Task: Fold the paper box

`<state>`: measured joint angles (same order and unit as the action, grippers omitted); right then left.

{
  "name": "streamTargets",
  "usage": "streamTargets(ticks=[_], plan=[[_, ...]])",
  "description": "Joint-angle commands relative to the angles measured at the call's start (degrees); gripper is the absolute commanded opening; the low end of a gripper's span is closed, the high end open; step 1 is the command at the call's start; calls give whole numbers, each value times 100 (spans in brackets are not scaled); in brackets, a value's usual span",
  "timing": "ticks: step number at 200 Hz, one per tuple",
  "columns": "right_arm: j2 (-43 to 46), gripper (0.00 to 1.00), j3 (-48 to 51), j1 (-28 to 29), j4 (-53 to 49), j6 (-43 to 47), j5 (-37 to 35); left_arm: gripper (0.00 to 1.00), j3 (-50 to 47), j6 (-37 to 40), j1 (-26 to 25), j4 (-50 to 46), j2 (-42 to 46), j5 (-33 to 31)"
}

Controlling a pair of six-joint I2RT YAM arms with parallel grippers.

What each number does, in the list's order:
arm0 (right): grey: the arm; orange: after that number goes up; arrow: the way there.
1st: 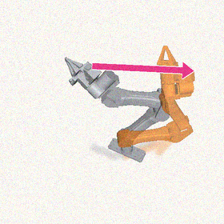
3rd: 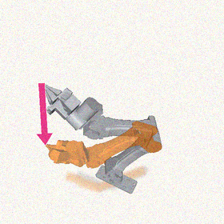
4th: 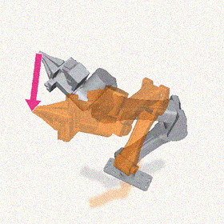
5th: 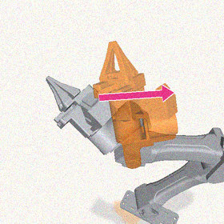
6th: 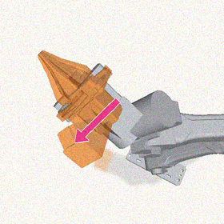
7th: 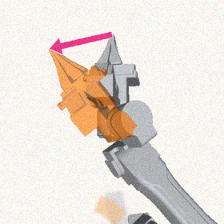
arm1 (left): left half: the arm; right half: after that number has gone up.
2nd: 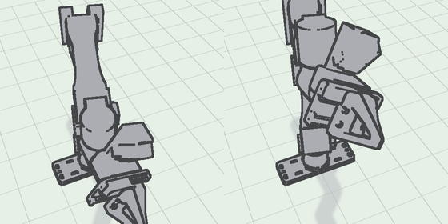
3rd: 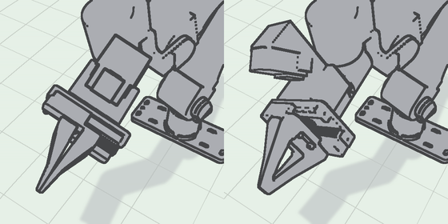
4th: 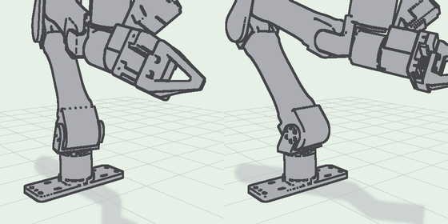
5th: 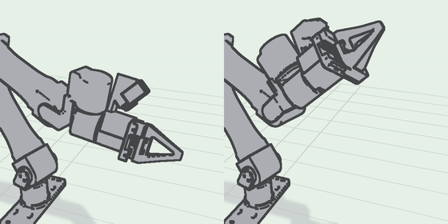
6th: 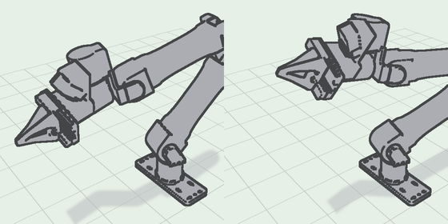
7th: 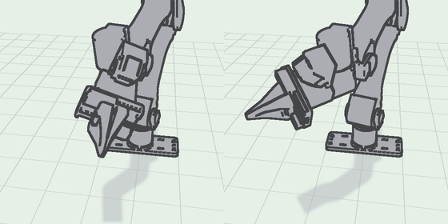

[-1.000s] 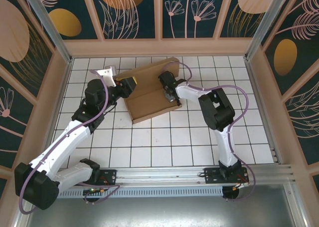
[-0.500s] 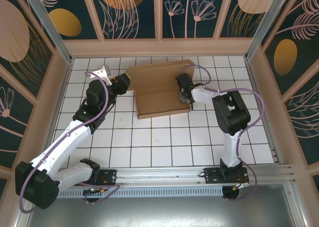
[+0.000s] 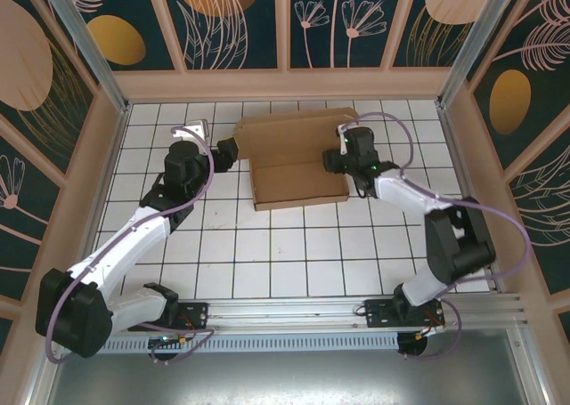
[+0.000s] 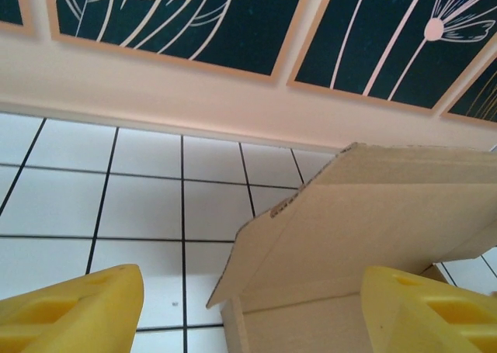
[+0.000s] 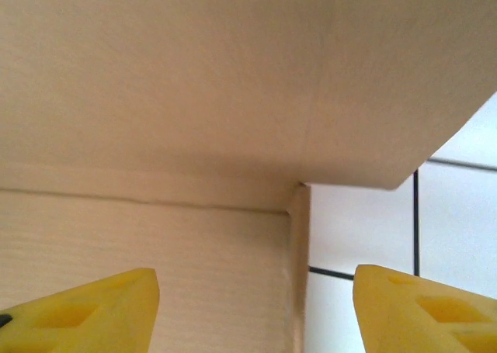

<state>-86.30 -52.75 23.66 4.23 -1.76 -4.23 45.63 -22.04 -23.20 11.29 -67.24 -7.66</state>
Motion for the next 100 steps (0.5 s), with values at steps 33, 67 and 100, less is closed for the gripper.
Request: streamTargets(ticks=[33,67,100], plan=[[645,68,495,-230,1657,1039,873,72,-708,194,377,1954,-423,590],[892,69,856,-484,3173,1033,3183,72,-1140,1536,374,3392,-702,1166],[689,70,656,-559,3364,1586,4140,75,-965,2631,422,3138,-882,1932]])
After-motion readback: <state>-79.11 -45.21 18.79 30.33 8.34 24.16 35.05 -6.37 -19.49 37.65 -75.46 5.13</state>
